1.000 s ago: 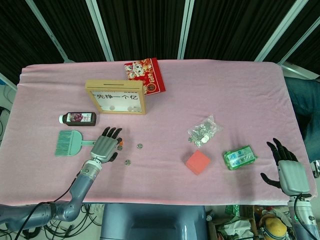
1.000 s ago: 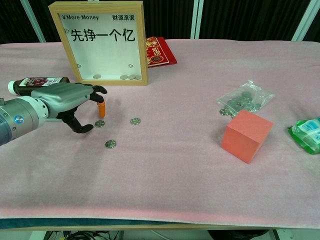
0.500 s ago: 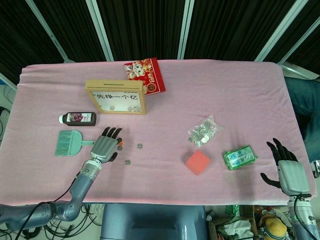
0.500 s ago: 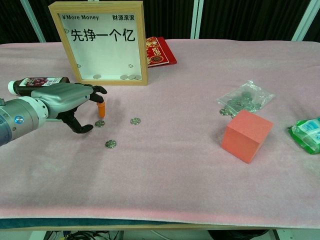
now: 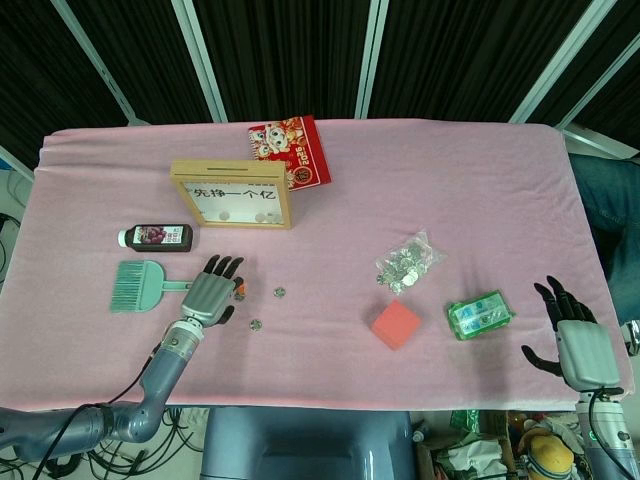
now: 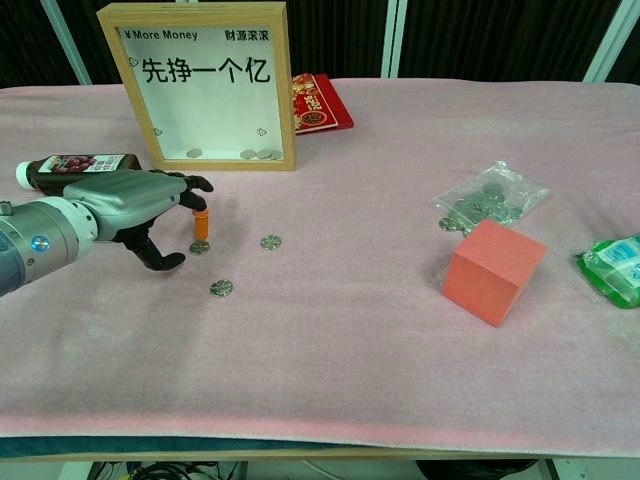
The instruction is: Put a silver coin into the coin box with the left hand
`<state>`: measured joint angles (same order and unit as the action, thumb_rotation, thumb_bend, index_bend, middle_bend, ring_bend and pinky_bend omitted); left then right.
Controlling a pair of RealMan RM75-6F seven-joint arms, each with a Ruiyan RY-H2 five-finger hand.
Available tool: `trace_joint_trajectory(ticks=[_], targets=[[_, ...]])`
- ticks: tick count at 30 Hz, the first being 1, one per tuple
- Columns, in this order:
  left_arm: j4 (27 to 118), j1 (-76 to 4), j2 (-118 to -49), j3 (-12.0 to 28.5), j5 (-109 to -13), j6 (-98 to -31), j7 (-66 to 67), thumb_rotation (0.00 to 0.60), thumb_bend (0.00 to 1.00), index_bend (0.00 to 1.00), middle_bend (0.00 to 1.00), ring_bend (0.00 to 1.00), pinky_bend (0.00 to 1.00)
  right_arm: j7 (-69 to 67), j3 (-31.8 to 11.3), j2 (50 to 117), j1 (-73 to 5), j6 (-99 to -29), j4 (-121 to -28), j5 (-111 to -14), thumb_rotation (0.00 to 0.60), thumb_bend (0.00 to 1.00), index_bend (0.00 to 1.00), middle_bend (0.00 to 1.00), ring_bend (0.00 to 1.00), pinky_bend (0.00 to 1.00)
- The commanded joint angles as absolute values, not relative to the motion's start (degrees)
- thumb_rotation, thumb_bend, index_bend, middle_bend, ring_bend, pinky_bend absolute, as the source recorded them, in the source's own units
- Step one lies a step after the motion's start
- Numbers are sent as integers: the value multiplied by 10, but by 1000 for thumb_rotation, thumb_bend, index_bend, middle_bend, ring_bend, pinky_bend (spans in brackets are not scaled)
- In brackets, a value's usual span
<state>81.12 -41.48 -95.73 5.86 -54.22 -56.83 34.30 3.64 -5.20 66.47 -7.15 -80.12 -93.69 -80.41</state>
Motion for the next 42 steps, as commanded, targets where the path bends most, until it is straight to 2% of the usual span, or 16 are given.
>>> trace_joint_trajectory(ticks=[1,42], targets=[[811,-415,-957,58,-542,-568,344,600,384,418,49,0,0,37,-52,665,-72,-801,-937,-804,600,129,103,0,105,194],[781,-425,-974,60,-527,-552,351,600,384,422,44,0,0,37,-51,665,-72,-798,-939,-802,600,129,104,0,105,194]])
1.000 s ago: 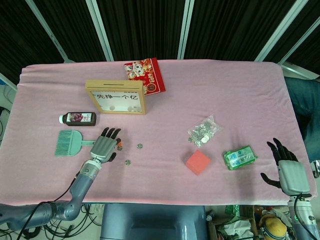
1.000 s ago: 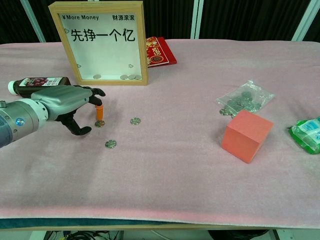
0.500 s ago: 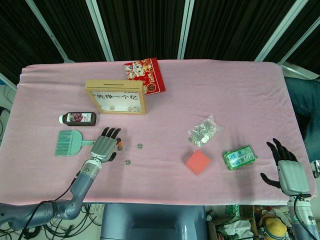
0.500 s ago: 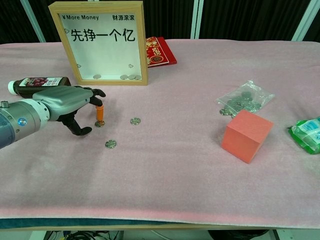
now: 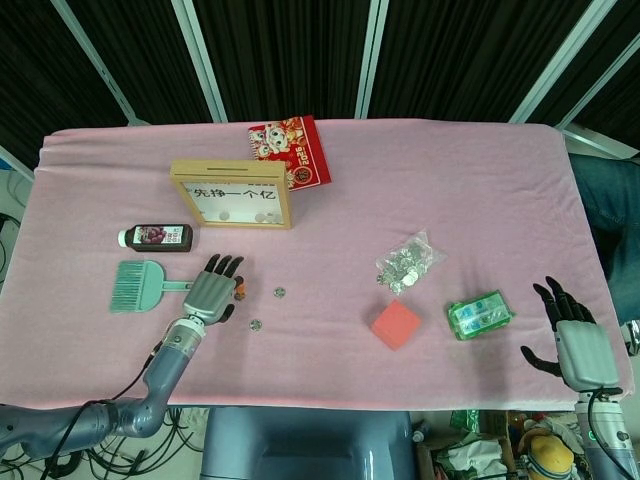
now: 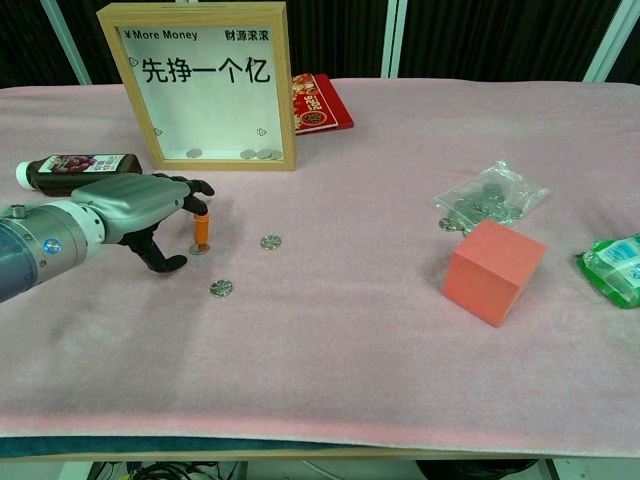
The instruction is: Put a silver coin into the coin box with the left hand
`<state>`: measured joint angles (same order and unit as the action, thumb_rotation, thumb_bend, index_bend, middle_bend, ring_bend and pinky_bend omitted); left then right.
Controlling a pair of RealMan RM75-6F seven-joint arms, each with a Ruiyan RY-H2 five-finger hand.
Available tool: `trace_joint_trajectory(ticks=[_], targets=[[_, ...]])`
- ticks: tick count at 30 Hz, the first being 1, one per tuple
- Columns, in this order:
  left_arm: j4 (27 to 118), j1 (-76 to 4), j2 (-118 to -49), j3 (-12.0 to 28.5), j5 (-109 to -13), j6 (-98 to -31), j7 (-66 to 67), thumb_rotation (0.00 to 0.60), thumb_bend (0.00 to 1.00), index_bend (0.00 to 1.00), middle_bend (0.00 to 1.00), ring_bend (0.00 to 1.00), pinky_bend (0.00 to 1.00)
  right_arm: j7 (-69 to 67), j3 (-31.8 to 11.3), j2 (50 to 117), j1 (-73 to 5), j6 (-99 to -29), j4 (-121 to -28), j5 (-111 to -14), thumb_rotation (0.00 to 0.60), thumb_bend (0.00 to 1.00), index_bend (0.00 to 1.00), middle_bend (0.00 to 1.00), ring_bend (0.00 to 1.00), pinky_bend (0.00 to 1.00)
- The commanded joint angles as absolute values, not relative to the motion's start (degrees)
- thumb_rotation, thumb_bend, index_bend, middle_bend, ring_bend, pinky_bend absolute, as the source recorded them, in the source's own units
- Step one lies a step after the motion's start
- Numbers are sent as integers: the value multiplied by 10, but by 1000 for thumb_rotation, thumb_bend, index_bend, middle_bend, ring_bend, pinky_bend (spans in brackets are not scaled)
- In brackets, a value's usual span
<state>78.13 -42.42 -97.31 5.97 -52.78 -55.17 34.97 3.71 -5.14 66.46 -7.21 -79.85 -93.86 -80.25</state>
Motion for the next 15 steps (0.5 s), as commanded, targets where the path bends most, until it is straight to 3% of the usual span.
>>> trace_joint_trajectory(ticks=[1,15], targets=[[781,-425,-974,60,-527,-552,352,600,384,423,44,0,0,37,-51,665,-72,-798,-939,-802,600,130,104,0,105,194],[777,-436,-981,62,-513,-557,383,600,384,435,45,0,0,36,-51,664,-73,-797,-939,-803,600,129,104,0,105,194]])
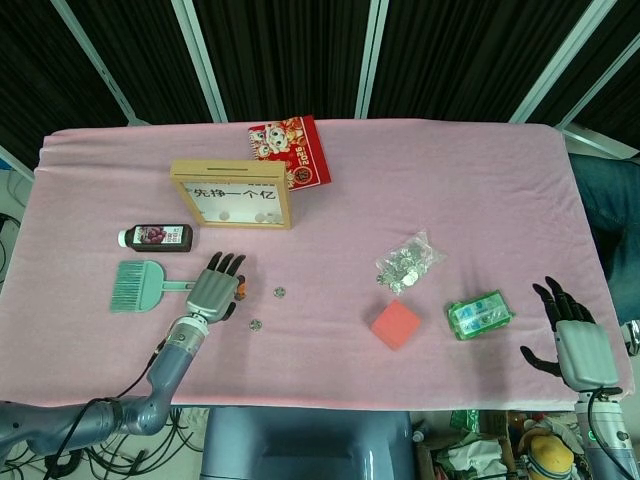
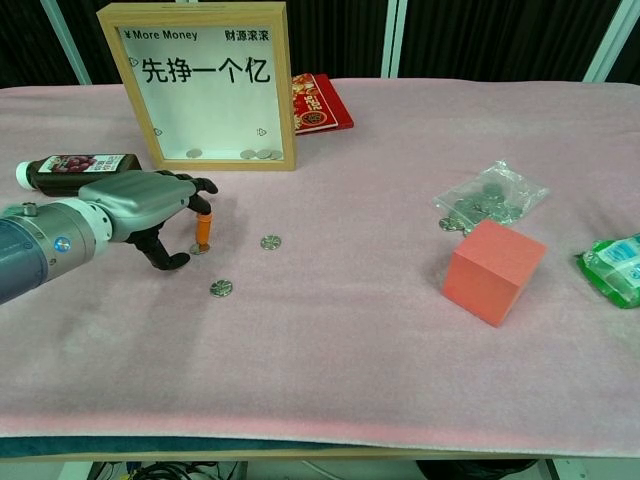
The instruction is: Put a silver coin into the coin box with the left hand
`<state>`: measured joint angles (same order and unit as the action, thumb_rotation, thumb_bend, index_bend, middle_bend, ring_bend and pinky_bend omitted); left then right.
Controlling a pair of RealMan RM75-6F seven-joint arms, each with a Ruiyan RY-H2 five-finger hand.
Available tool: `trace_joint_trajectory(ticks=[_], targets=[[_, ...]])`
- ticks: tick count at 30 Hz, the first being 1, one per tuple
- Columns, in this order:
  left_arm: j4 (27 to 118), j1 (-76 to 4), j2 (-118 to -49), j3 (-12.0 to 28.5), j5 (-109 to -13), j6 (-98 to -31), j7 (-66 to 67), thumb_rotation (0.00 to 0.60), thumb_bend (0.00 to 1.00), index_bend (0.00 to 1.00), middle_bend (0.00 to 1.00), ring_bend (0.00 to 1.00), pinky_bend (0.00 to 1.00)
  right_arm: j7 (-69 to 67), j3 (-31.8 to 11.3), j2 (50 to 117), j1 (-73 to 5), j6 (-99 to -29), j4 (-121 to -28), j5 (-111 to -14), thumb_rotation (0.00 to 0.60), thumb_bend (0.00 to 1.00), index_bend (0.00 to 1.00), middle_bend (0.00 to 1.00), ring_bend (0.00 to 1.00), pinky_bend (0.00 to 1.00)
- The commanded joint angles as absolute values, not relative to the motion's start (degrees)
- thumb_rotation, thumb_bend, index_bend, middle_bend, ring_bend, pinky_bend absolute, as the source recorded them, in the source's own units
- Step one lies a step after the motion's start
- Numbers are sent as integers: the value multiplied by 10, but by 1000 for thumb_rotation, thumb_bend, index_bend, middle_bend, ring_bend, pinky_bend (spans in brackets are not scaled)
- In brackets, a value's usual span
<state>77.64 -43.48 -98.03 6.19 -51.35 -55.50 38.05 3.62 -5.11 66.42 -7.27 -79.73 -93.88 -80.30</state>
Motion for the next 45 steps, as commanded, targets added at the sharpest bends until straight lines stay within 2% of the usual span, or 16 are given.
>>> trace_joint_trajectory(ticks=[1,5,10,17,35,45], targets=[[777,-436,-981,61,-513,-558,385,600,384,434,45,0,0,36,-51,664,-73,-797,-939,-803,600,129,104,0,105,194],[777,-438,-982,58,-509,-558,398,600,379,434,45,0,0,36,-51,664,-73,-797,-939,-804,600,129,104,1,105,194],[774,-440,-985,55,-507,-561,409,600,322,434,45,0,0,36,-51,664,-73,-798,-939,-804,600,129,103,4,106,194],[776,-442,-986,55,-506,-565,417,600,320,441,49,0,0,35,-52,665,-73,-798,-939,-804,600,130,103,4,105,194],[762,-449,-997,59,-496,-563,430,600,332,478,67,0,0,33,-51,664,-74,-797,-940,-806,600,130,103,4,105,194],[759,-453,-1001,58,-490,-560,438,600,383,485,72,0,0,29,-51,665,-74,-797,-939,-808,600,130,105,8,105,194]])
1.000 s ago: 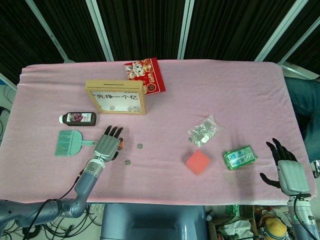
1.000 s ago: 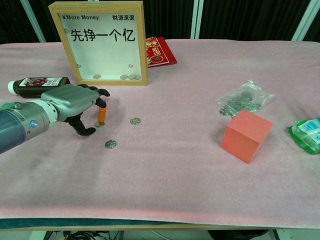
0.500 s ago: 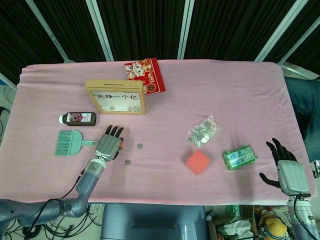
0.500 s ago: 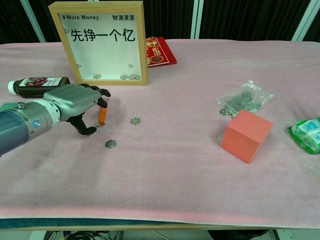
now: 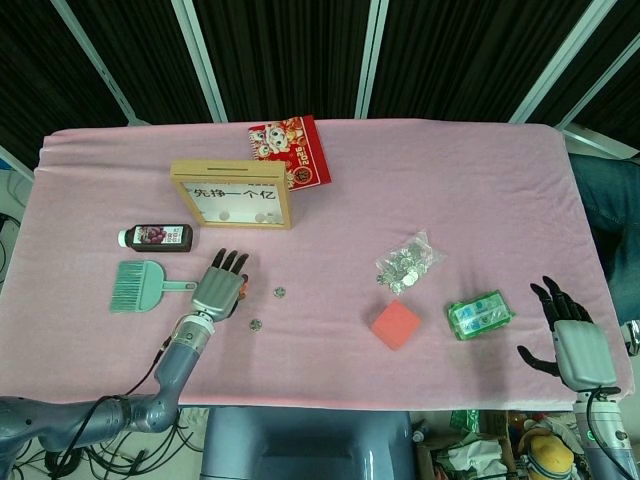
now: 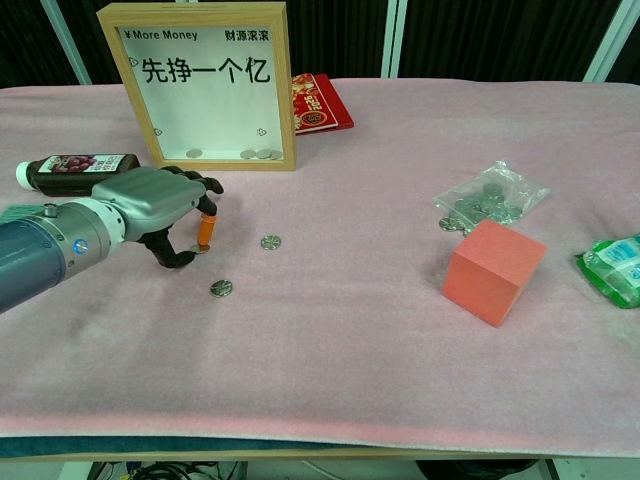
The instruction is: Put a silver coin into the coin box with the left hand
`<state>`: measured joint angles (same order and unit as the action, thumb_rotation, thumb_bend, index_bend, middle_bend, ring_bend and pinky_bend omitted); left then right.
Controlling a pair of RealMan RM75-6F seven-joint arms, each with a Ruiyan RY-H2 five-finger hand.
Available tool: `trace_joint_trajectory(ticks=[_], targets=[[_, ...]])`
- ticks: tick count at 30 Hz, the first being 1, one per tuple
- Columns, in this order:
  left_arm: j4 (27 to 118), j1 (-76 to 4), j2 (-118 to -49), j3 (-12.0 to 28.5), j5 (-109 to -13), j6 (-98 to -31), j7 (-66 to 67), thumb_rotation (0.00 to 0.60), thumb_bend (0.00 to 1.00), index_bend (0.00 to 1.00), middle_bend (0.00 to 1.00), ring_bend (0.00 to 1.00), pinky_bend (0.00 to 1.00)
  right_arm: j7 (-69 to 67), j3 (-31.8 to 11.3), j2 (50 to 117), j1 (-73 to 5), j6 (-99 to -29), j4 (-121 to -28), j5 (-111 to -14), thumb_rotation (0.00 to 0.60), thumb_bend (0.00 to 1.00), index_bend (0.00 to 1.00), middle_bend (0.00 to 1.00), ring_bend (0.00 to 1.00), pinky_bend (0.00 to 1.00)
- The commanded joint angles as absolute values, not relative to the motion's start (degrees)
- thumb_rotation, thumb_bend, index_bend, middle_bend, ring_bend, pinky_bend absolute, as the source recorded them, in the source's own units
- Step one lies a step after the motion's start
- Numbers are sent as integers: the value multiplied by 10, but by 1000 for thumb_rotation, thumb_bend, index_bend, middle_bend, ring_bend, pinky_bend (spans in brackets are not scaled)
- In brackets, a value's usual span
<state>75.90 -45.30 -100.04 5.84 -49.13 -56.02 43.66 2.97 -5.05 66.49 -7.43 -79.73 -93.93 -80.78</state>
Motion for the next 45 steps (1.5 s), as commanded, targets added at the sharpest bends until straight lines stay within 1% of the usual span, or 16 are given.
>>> trace_joint_trajectory(ticks=[1,8,22,30,36,45], targets=[[759,-454,-1001,58,-490,-561,438,600,388,485,72,0,0,29,-50,665,-74,-797,-939,-808,600,130,105,8,105,194],[767,-454,-998,60,-495,-567,437,600,410,485,72,0,0,27,-50,665,-74,-797,-939,-809,600,130,105,8,105,194],[765,-455,-996,60,-496,-565,434,600,410,485,72,0,0,28,-49,665,-75,-796,-940,-809,600,131,105,15,106,194],[764,-454,-993,61,-510,-570,422,600,410,433,73,0,0,29,-49,665,-75,-796,-941,-808,600,131,105,15,106,194],[762,-453,-992,61,-514,-569,417,600,410,418,72,0,0,30,-49,665,-75,-794,-942,-808,600,131,108,15,106,194],[747,-447,-1001,63,-542,-580,387,600,432,489,95,0,0,29,-49,664,-76,-793,-943,-806,600,132,114,18,106,194]])
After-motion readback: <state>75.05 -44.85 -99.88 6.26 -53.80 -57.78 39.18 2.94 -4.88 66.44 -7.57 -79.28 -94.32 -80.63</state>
